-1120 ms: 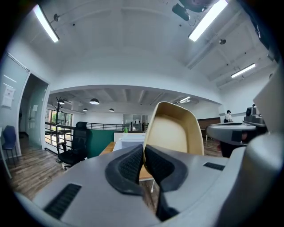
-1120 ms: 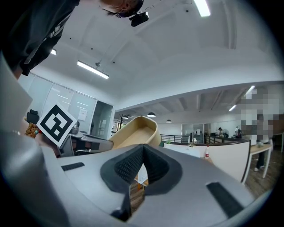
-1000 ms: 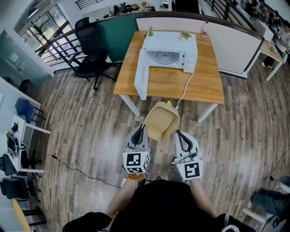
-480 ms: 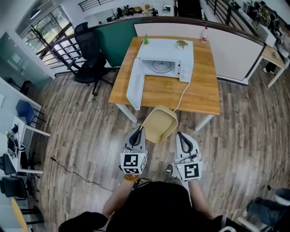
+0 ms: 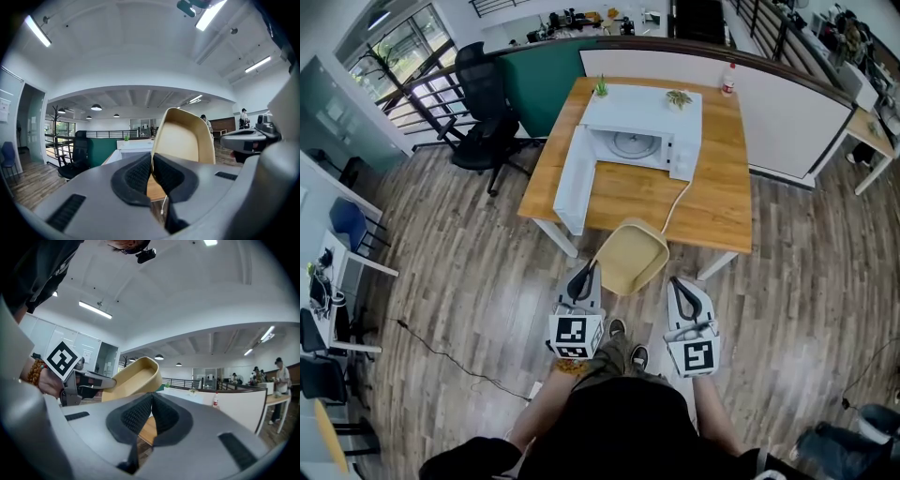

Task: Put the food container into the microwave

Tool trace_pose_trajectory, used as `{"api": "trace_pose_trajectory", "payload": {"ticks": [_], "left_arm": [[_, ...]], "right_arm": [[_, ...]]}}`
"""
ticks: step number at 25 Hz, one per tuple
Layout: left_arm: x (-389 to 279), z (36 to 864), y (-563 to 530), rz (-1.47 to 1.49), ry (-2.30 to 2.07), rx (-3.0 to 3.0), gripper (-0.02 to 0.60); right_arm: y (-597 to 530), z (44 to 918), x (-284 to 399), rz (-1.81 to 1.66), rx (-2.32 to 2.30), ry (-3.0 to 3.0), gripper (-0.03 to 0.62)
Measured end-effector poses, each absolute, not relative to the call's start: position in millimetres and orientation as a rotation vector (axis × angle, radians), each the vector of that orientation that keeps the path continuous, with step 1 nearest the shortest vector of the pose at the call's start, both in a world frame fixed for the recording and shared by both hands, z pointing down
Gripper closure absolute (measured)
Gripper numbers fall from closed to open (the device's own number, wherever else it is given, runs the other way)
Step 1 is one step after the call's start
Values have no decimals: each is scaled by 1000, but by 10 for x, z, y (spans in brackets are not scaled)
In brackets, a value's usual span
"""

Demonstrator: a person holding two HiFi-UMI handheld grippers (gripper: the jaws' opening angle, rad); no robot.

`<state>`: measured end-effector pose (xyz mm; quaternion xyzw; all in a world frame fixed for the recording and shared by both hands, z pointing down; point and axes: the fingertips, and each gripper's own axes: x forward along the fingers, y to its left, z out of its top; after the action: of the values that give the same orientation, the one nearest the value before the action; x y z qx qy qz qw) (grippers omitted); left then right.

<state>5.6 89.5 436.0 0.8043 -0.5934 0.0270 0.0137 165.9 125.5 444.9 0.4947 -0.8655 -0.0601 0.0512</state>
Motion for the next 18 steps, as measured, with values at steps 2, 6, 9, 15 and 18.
{"api": "trace_pose_trajectory", "payload": {"ticks": [2, 6, 9, 15, 18], "left_arm": [[85, 4423, 806, 83, -1836, 2499, 548], [131, 4534, 573, 74, -1814, 2498, 548], [157, 4620, 402, 72, -1785, 2500, 548], [177, 4548, -72, 15, -1768, 2506, 548], [149, 4587, -294, 1, -1761, 2489, 548]], "right_arm": [[1184, 4494, 1666, -168, 1507, -2628, 597], [998, 4578, 1684, -166, 1507, -2604, 597], [869, 4590, 1695, -194, 1506, -2576, 597], [430, 4527, 1697, -213, 1497, -2539, 597], [217, 4495, 1649, -239, 1479, -2526, 597]]}}
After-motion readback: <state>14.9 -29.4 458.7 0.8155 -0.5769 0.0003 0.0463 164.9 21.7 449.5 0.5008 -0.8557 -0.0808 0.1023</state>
